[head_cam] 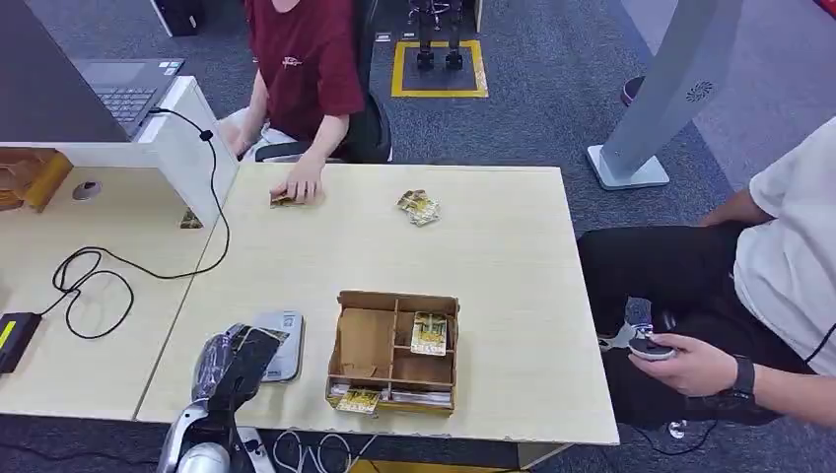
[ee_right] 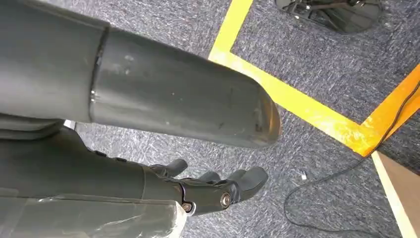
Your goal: Pass the card to the sensor for recognition and then transmit it.
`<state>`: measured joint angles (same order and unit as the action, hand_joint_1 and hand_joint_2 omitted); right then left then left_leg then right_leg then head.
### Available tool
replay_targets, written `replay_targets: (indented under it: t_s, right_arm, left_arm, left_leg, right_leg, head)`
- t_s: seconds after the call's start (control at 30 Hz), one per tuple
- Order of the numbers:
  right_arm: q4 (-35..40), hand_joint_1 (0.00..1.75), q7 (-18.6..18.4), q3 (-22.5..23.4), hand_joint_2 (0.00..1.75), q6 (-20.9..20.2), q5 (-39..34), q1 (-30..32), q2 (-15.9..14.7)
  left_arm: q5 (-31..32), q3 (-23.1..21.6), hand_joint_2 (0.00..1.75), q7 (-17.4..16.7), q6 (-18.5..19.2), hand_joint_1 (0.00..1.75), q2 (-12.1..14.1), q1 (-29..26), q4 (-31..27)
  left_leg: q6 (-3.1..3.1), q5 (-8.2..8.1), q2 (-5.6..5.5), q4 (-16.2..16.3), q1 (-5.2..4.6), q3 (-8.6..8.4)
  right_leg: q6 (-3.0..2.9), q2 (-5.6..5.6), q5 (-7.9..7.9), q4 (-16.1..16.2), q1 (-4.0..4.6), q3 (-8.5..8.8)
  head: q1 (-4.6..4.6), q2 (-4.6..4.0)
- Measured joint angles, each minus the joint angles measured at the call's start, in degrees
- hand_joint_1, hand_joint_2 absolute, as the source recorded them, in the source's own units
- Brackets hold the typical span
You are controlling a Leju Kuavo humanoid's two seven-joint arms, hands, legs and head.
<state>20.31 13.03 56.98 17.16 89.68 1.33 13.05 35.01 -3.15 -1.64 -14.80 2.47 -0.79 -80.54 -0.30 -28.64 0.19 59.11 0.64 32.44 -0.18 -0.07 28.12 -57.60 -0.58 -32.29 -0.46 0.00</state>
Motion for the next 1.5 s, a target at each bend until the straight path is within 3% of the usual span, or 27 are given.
replay_targets:
  t_s: [0.33,0.8,1.1,1.3,1.5]
  right_arm:
    - [-0.5,0.0,0.0,-0.4,0.0,0.5,0.0,-0.1,0.0]
    - [-1.7,0.0,-0.6,-2.4,0.0,0.9,0.0,-0.6,0.0]
    - [-2.1,0.0,-1.2,-3.1,0.0,0.9,0.0,-1.0,0.0]
    - [-2.2,0.0,-1.5,-3.5,0.0,1.2,0.0,-0.9,0.0]
    - [-2.1,0.0,-1.6,-3.8,0.0,1.5,0.0,-0.6,0.0]
  left_arm:
    - [1.7,0.0,1.75,-0.7,-0.3,1.75,-0.2,0.8,2.1]
    - [16.3,-0.4,1.75,-5.9,-1.9,1.75,-1.2,4.2,10.3]
    - [20.5,-0.7,1.75,-7.0,-2.8,1.75,-2.2,6.1,14.6]
    - [17.3,-0.6,1.75,-3.9,-2.3,1.75,-2.5,5.9,14.9]
    - [2.1,-0.3,1.75,2.7,2.9,1.75,-2.6,3.5,8.8]
  left_leg:
    - [0.0,0.0,0.0,0.0,0.0,-0.01]
    - [0.0,0.0,-0.01,0.0,-0.01,-0.17]
    - [0.02,-0.01,-0.08,0.0,-0.01,-0.57]
    - [0.01,0.01,-0.11,0.0,-0.01,-0.7]
    - [0.01,0.02,-0.12,0.0,-0.01,-0.7]
  right_leg:
    - [0.0,0.0,0.0,0.0,0.0,0.03]
    - [0.0,-0.02,0.0,0.0,0.0,0.18]
    - [0.02,-0.15,0.03,0.0,-0.01,0.67]
    - [0.02,-0.16,0.02,0.0,-0.01,0.8]
    - [0.02,-0.16,0.02,0.0,0.0,0.77]
  head:
    - [0.0,0.0]
    - [0.02,0.0]
    - [0.0,0.0]
    - [0.02,0.0]
    - [0.02,0.0]
